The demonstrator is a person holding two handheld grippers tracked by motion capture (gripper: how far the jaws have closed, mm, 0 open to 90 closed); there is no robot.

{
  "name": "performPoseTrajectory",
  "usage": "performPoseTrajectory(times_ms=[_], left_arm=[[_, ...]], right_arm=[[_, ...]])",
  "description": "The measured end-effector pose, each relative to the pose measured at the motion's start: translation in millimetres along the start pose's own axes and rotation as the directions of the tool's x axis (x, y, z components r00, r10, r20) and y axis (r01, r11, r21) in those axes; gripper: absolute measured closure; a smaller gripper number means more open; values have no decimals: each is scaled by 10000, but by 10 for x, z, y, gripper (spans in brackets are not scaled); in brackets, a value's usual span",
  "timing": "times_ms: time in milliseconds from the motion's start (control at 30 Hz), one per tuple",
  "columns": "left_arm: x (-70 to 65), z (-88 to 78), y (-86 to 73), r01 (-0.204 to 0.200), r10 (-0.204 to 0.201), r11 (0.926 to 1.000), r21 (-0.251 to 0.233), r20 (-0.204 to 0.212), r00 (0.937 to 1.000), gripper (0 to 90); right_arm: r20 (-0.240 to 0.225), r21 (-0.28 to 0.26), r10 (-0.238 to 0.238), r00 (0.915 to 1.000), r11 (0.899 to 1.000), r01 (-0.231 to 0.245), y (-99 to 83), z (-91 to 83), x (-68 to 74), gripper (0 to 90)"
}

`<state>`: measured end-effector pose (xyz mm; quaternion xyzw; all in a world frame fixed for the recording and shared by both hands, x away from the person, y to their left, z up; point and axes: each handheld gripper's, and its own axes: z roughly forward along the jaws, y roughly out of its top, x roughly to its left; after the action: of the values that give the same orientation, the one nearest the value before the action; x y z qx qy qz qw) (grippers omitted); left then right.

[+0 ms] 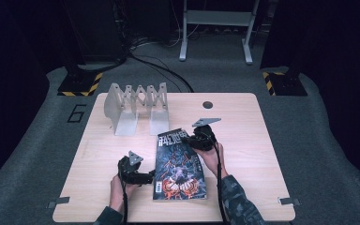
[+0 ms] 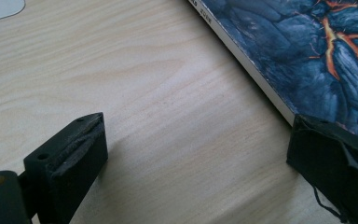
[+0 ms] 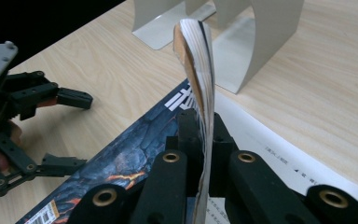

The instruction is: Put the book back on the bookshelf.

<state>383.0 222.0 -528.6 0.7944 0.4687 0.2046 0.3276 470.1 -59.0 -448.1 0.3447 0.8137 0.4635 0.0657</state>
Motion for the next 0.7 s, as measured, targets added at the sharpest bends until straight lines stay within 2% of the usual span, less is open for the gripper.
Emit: performPoseTrajectory(times_ms=[33, 67, 100, 200, 233, 267, 300, 367, 400, 433, 467, 567, 667, 700], left_arm=[[3, -9, 15, -185, 185, 9997, 133, 20, 9998, 54], [-7, -19, 20, -122, 120, 9998, 169, 106, 9999, 70], [-3, -28, 32, 48, -53, 9997, 247, 213, 9998, 92], [45, -58, 74, 377, -394, 9991, 207, 899, 9952, 80], [49, -58, 93, 623, -630, 9980, 98, 1142, 9915, 66], [60, -68, 114, 624, -630, 9980, 87, 1289, 9897, 62], [61, -68, 135, 839, -826, 9965, -32, 1435, 9862, 55], [73, -76, 186, 918, -896, 9958, -27, 1892, 9778, 35], [68, -76, 212, 1035, -991, 9946, -117, 1991, 9750, 32], [68, -76, 212, 1035, -991, 9946, -117, 1991, 9750, 25], [63, -63, 268, 1084, -1017, 9940, -165, 2308, 9677, 23], [61, -22, 353, 1125, -1052, 9936, -98, 2804, 9541, 17], [56, 17, 407, 996, -941, 9950, -35, 2942, 9511, 17], [47, 61, 450, 1027, -992, 9947, 56, 3145, 9440, 18]], right_arm=[[-4, -89, -76, 10000, 9999, 76, 5, -14, 15, 882], [24, -169, -183, 9998, 9997, 183, 12, -31, 28, 882], [64, -189, -168, 9998, 9997, 170, 14, -46, 53, 882], [83, -335, -353, 9993, 9988, 356, 23, -75, 79, 882], [77, -346, -269, 9996, 9990, 272, 25, -89, 92, 882], [64, -445, -366, 9993, 9983, 368, 28, -98, 95, 882], [57, -494, -365, 9993, 9981, 367, 31, -108, 108, 882], [70, -565, -455, 9989, 9974, 458, 37, -124, 128, 882], [52, -566, -491, 9988, 9972, 493, 39, -132, 139, 882], [42, -629, -556, 9984, 9965, 558, 40, -136, 146, 882], [59, -646, -526, 9986, 9965, 529, 40, -145, 164, 882], [11, -722, -683, 9977, 9951, 682, 41, -154, 187, 882], [-40, -815, -731, 9973, 9940, 725, 44, -167, 207, 882], [-63, -837, -722, 9974, 9939, 715, 44, -173, 214, 882]])
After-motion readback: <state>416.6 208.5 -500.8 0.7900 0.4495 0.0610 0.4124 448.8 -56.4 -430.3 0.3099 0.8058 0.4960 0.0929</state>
